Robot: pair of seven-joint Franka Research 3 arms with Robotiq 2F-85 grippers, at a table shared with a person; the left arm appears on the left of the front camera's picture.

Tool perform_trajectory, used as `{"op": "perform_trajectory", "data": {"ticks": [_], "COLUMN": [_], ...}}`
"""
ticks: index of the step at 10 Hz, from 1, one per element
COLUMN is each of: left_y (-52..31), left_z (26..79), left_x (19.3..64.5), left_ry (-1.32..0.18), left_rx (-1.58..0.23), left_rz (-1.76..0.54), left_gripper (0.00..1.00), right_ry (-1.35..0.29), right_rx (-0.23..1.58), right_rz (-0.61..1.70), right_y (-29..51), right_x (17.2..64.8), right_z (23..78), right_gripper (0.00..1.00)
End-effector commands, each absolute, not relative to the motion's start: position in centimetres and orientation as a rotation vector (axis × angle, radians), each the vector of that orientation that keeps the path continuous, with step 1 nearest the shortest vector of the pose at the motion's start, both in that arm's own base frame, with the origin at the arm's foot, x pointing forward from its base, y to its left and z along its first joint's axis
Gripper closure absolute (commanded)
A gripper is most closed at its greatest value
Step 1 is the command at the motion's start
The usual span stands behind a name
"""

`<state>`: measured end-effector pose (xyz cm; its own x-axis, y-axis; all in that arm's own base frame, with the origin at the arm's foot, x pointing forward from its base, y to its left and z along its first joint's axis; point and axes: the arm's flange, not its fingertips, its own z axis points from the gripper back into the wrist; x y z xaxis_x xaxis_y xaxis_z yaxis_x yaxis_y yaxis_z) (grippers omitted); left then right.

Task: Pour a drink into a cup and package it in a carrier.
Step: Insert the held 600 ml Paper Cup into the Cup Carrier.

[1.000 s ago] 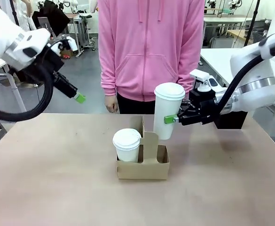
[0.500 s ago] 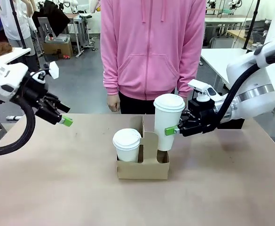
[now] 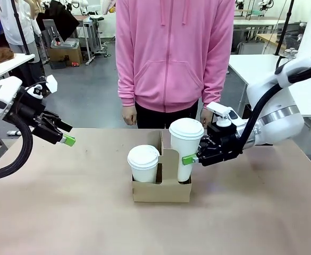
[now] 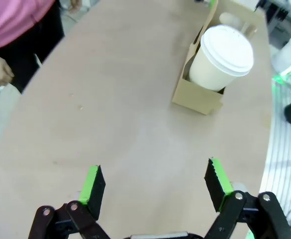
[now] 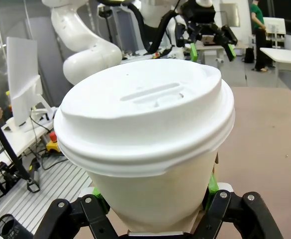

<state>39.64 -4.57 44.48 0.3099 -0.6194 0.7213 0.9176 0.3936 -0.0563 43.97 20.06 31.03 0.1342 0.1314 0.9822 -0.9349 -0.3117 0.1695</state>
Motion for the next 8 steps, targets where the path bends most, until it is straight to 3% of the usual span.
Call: {"op": "perform_trajectory", "data": {"ticks": [1,8], "left_y": [-4.6,-4.6], "left_z": [44.4,44.4], "left_x": [39.6,39.6], "left_ry": [-0.678,-0.678], "left_rx": [-0.507,-0.507], "left_rz": [-1.087,-1.087], "left_gripper": [0.00,0.00], "right_ry": [-0.888,-0.780], "right_rx": [1.422,1.379], "right_rz": [1.377,1.459], "right_y": [20.7,21.4], "right_x": [44.1,44.5], "right_z": [30.3,25.9], "right_gripper": [0.19,0.19]}}
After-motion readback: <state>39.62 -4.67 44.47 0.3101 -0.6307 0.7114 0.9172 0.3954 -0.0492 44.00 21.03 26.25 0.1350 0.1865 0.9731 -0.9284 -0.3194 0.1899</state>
